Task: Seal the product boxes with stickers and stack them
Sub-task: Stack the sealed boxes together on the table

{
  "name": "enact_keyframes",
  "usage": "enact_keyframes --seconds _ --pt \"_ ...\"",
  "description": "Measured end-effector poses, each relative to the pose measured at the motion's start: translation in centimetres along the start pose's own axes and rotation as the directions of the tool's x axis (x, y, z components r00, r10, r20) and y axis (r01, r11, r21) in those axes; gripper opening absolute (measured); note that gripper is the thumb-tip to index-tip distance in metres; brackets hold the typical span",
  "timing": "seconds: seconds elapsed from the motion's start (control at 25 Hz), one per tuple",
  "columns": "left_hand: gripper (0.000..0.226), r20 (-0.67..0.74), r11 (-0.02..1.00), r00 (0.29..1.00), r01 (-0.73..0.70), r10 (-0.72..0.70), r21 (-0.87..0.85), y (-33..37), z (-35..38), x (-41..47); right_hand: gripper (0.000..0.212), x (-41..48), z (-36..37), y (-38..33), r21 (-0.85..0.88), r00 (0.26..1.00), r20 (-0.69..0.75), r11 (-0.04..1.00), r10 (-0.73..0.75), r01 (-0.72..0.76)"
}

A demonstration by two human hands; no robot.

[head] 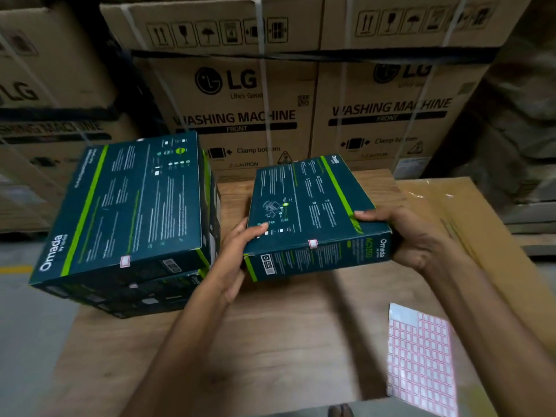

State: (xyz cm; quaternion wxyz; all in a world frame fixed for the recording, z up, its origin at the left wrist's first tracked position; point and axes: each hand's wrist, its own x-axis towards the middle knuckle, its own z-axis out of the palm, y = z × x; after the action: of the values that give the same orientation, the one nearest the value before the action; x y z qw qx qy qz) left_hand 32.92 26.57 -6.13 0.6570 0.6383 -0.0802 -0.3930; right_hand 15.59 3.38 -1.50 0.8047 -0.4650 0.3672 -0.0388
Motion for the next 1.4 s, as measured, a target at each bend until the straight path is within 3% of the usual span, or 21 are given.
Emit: enact_keyframes --seconds 0.16,0.32,0.48,0.76,1.0,1.4 --pt "0.046 -0.089 0.998 0.996 -0.009 0.014 0.058 1.6 0.9 3.1 0.053 3.9 -0.8 -1.5 -0.001 0.994 0.083 0.998 -0.066 0.066" --pt "0.053 -0.218 0.993 0.976 0.028 -0.003 0.114 1.7 1.4 6.0 0.058 8.0 -1.2 -2.7 -0.042 0.990 0.126 0.996 -0.068 0.074" --pt "0.030 -0.258 0.992 0.964 0.087 -0.061 0.090 0.6 1.6 7.7 0.064 10.1 -0.5 -3.8 -0.108 0.995 0.076 0.991 -0.072 0.080" --pt "0.038 -0.100 0.989 0.994 0.065 -0.052 0.129 1.2 1.5 10.2 0.047 10.2 -2.1 -3.6 -0.069 0.997 -0.021 0.995 -0.073 0.071" --pt "0.061 0.017 0.987 1.000 -0.002 -0.001 0.159 0.1 4.5 11.6 0.042 9.0 -5.7 -3.2 -0.082 0.997 -0.004 0.994 -0.074 0.073" --pt "0.080 -0.026 0.985 1.000 -0.011 0.015 0.171 -1.8 5.5 13.1 0.055 11.9 -9.0 -2.4 -0.130 0.998 0.011 0.990 -0.060 0.061"
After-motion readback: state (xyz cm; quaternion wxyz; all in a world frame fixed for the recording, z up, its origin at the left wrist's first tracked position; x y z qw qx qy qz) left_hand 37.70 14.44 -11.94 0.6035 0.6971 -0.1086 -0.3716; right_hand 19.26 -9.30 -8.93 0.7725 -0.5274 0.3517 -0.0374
